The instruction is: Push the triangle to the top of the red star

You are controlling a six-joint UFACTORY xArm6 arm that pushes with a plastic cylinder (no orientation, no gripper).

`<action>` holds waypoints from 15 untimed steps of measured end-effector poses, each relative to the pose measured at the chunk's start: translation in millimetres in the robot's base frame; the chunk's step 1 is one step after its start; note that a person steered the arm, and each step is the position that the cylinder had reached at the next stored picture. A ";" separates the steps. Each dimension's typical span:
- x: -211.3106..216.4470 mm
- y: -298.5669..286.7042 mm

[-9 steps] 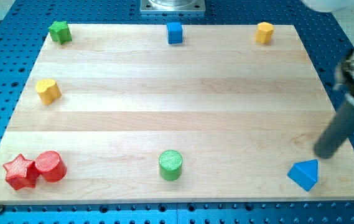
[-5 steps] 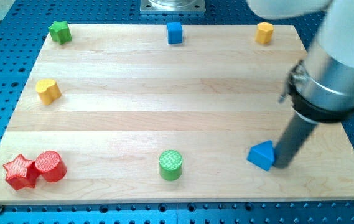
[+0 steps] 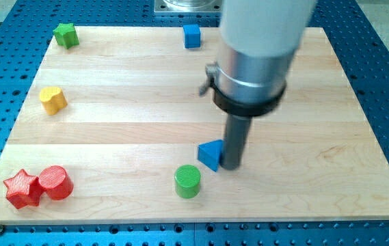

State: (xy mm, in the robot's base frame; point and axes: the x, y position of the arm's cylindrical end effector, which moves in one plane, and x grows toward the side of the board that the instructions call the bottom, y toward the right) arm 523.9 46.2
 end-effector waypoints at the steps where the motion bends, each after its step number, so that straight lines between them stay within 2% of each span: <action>1: -18.0 -32.6; 2: -15.2 -36.0; 3: -8.3 -85.9; 5: -8.9 -239.4; 6: -37.0 -255.3; 8: -44.8 -305.7; 11: -11.8 -274.4; 13: -34.6 -220.7; 14: -18.3 -223.7; 15: -4.5 -258.1</action>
State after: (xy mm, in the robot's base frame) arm 519.4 -211.9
